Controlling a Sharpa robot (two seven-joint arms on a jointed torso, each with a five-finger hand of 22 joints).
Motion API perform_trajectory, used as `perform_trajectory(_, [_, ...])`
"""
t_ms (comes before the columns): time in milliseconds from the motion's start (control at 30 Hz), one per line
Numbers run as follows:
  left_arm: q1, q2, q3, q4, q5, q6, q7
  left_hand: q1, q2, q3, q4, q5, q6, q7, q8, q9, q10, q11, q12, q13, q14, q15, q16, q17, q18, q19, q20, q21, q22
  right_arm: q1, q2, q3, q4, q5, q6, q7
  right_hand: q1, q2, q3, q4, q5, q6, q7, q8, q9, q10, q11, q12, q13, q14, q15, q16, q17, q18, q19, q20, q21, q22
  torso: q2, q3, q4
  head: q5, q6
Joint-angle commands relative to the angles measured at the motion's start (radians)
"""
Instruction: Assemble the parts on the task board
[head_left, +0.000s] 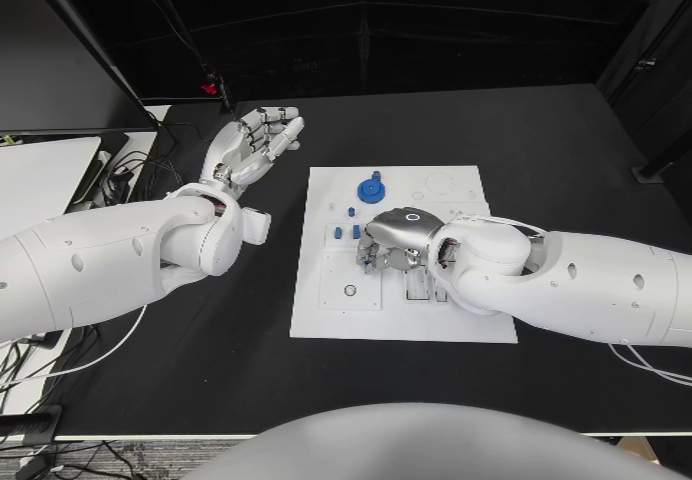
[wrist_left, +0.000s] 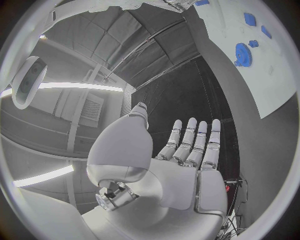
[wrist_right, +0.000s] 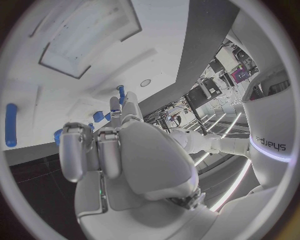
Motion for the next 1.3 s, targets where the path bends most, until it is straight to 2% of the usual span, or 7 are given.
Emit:
perform_trajectory(33, [0.001, 0.001, 0.001, 0.001, 0.001, 0.005, 0.109, 0.002, 0.009, -0.006, -0.003, 0.005, -0.005, 0.153, 0.004, -0.001, -0.009, 0.000, 0.002, -0.001, -0.005, -0.002, 0.001, -0.001, 0.002, 0.007, 0.003, 0.006, 0.000, 0.001, 0.002, 0.000, -0.002, -0.005, -0.012, 0.008, 0.004, 0.000, 0.005, -0.002, 0.002, -0.002, 0.008, -0.004, 0.001, -0.002, 0.003, -0.004, -0.001, 0.090, 0.006, -0.004, 0.190, 0.017, 0.053, 0.005, -0.004, 0.216, 0.000, -0.0002, 0.0010, -0.001, 0.000])
perform_trajectory(567, [0.001, -0.001, 0.001, 0.002, 0.001, 0.004, 0.107, 0.002, 0.009, -0.006, -0.003, 0.005, -0.005, 0.153, 0.004, -0.001, -0.009, 0.000, 0.002, -0.001, -0.005, -0.002, 0.001, -0.001, 0.002, 0.007, 0.003, 0.006, 0.000, -0.004, 0.000, 0.000, 0.001, -0.008, 0.032, -0.019, 0.006, 0.001, 0.007, -0.002, 0.002, -0.002, 0.008, -0.005, 0.002, -0.002, 0.003, -0.004, -0.001, 0.090, 0.006, -0.003, 0.190, 0.018, 0.053, 0.006, -0.005, 0.215, 0.000, -0.0002, 0.0002, -0.001, 0.000])
perform_trajectory(800, [0.001, -0.002, 0.001, 0.002, 0.001, 0.004, 0.105, 0.003, 0.012, -0.006, -0.003, 0.005, -0.006, 0.153, 0.005, -0.001, -0.010, 0.000, 0.004, -0.002, -0.006, -0.002, 0.002, -0.003, 0.002, 0.008, 0.003, 0.006, -0.001, -0.005, 0.000, 0.000, 0.004, -0.010, 0.028, -0.018, 0.006, 0.000, 0.007, -0.002, 0.002, -0.002, 0.008, -0.005, 0.002, -0.003, 0.004, -0.004, -0.001, 0.089, 0.006, -0.005, 0.188, 0.018, 0.052, 0.006, -0.007, 0.214, 0.001, -0.0007, -0.0016, -0.003, 0.000])
perform_trajectory(967, [0.001, -0.002, 0.001, 0.002, 0.001, 0.005, 0.104, 0.003, 0.012, -0.006, -0.003, 0.005, -0.006, 0.153, 0.005, -0.001, -0.010, 0.000, 0.004, -0.002, -0.006, -0.002, 0.002, -0.003, 0.002, 0.008, 0.003, 0.006, -0.001, -0.005, -0.003, 0.000, 0.005, -0.011, 0.026, -0.019, 0.005, -0.010, 0.003, -0.003, 0.002, -0.004, 0.006, -0.009, 0.002, -0.008, 0.004, -0.005, -0.002, 0.089, 0.007, -0.005, 0.186, 0.019, 0.051, 0.007, -0.008, 0.213, 0.000, -0.0001, 0.0014, -0.005, 0.000])
perform_trajectory(1133, [0.001, -0.002, 0.001, 0.002, 0.001, 0.005, 0.104, 0.003, 0.012, -0.006, -0.003, 0.005, -0.006, 0.153, 0.005, -0.001, -0.010, 0.000, 0.004, -0.002, -0.006, -0.002, 0.002, -0.003, 0.002, 0.008, 0.003, 0.006, -0.001, -0.005, -0.002, 0.000, 0.006, -0.015, 0.021, -0.020, -0.002, -0.026, -0.007, -0.001, 0.002, -0.010, 0.001, -0.016, 0.001, -0.016, 0.003, -0.005, -0.002, 0.088, 0.006, -0.008, 0.180, 0.020, 0.049, 0.008, -0.011, 0.212, 0.000, 0.0003, 0.0008, -0.003, 0.000])
perform_trajectory(1300, [0.001, -0.002, 0.001, 0.001, 0.001, 0.006, 0.103, 0.003, 0.012, -0.006, -0.003, 0.005, -0.006, 0.153, 0.005, -0.001, -0.010, 0.000, 0.004, -0.002, -0.006, -0.002, 0.002, -0.003, 0.002, 0.008, 0.003, 0.006, -0.001, -0.006, 0.000, 0.000, 0.005, -0.017, 0.018, -0.019, -0.003, -0.026, -0.007, 0.000, 0.002, -0.010, 0.001, -0.016, 0.001, -0.016, 0.002, -0.005, -0.002, 0.088, 0.006, -0.008, 0.180, 0.020, 0.050, 0.008, -0.011, 0.212, -0.001, -0.0001, 0.0012, -0.004, 0.000])
